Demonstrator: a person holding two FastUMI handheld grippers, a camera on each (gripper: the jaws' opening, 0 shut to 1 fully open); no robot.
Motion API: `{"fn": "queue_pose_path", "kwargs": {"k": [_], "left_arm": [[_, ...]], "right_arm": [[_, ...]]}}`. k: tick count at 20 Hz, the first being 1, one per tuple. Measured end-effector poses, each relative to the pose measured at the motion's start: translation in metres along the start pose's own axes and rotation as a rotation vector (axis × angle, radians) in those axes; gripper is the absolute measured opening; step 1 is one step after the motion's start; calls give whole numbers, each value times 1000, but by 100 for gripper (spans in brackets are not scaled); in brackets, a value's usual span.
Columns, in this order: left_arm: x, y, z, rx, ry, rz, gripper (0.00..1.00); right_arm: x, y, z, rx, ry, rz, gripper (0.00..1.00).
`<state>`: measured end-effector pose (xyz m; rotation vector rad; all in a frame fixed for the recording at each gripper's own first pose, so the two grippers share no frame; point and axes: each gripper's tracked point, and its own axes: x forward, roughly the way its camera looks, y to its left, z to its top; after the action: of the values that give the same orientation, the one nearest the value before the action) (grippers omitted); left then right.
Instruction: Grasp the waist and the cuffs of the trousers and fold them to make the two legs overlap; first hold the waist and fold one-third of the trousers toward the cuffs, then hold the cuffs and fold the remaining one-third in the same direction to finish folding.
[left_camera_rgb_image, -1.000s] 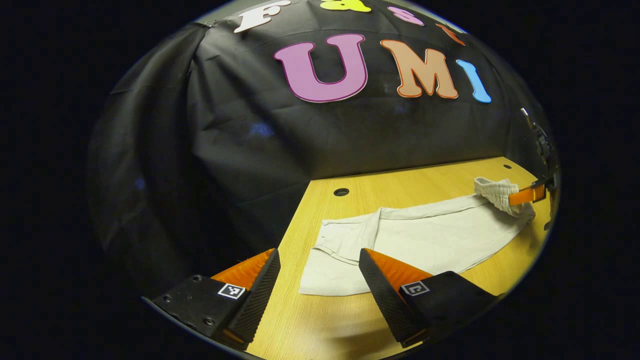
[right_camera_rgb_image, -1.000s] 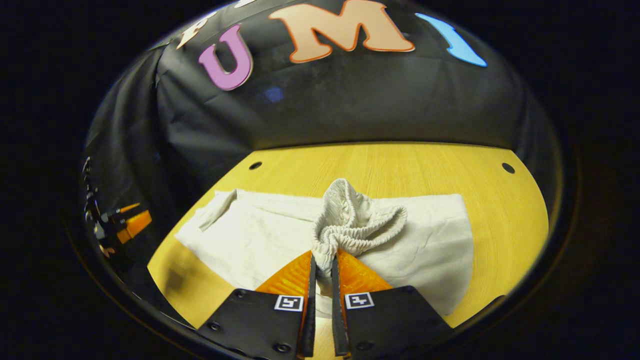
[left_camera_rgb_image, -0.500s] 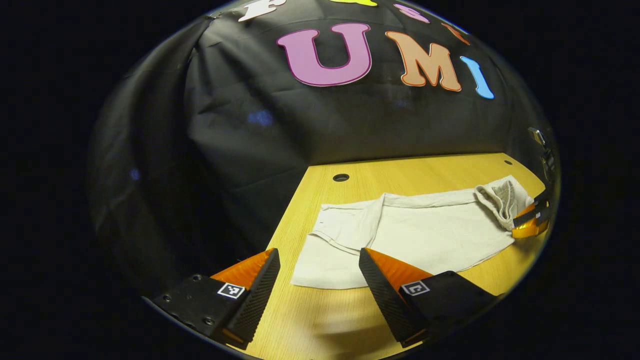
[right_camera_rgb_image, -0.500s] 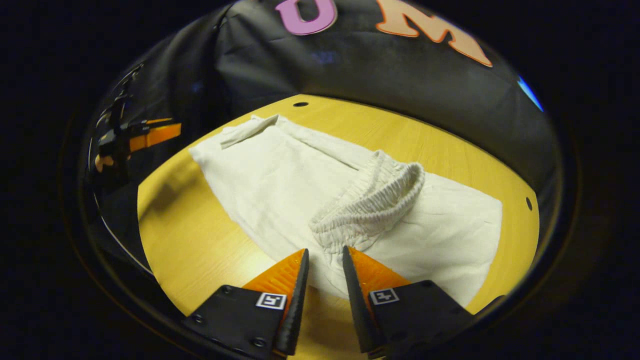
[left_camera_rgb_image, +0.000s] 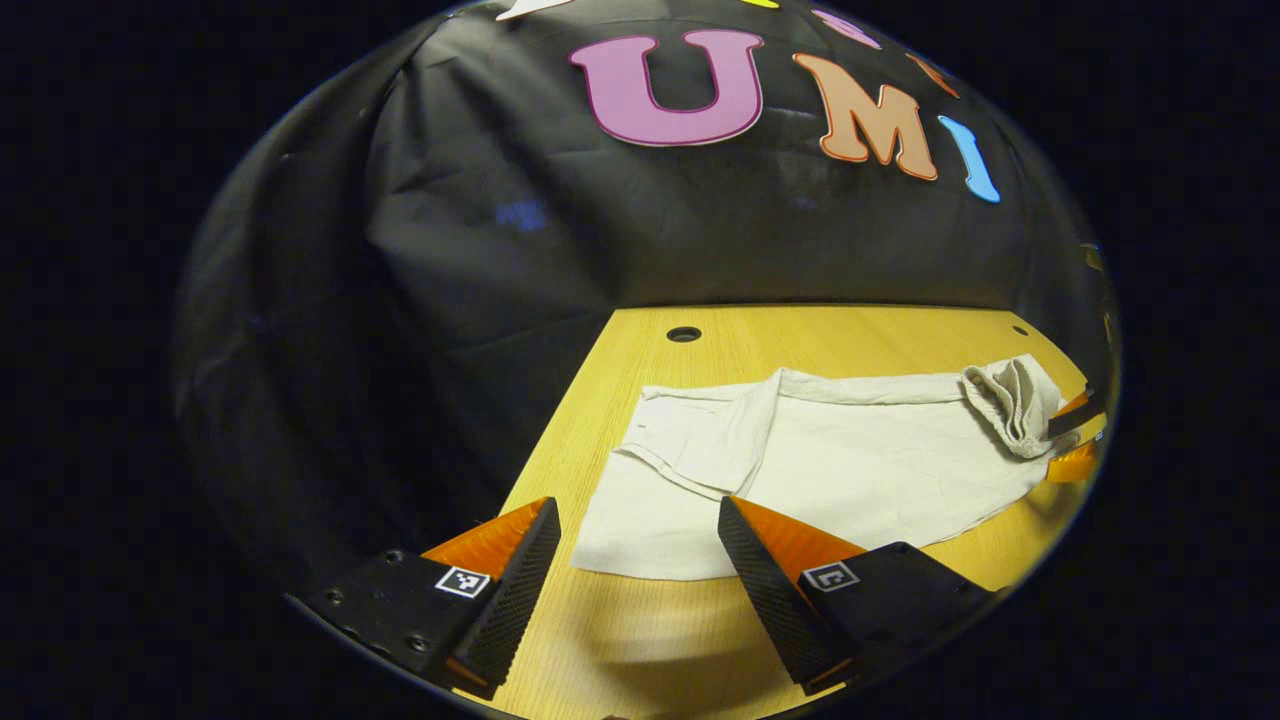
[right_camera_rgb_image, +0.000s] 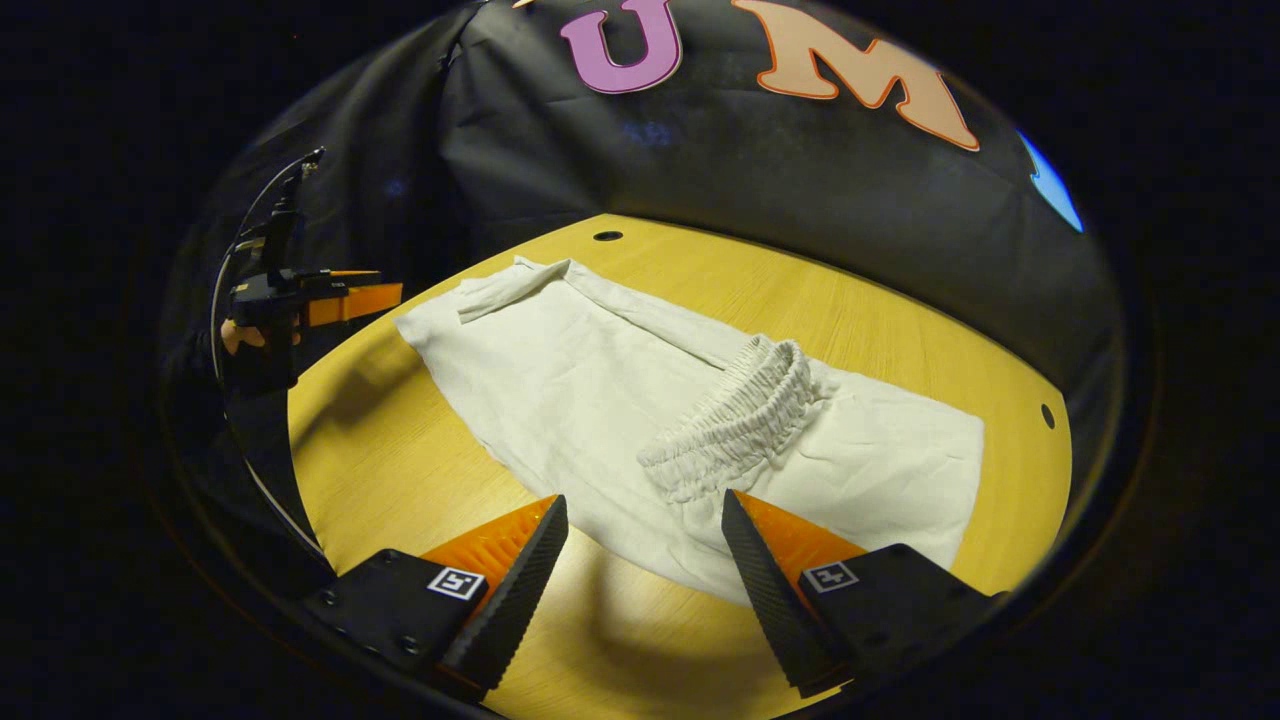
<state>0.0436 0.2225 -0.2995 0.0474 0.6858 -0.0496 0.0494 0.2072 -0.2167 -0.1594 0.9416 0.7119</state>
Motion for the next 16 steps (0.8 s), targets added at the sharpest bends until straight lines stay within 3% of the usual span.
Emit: {"fn": "queue_pose_path", "kwargs": {"k": [3,4,5,11,16], "left_arm": [[18,7,-14,-31,46,-5,97],[23,7,-20,-34,67,-7,92],[28,8,-24,-31,83,-6,97],[49,11,-43,-70,160,-32,97],[43,11,-41,-66,145,-70,93]], "right_arm": [[-11,-5,2,2,-4,-28,99],[-14,-8,0,3,-2,-39,99],[-15,-10,-1,4,2,-49,99],[-22,-16,-6,14,18,-77,97],[-26,-16,-9,13,24,-79,99]]}}
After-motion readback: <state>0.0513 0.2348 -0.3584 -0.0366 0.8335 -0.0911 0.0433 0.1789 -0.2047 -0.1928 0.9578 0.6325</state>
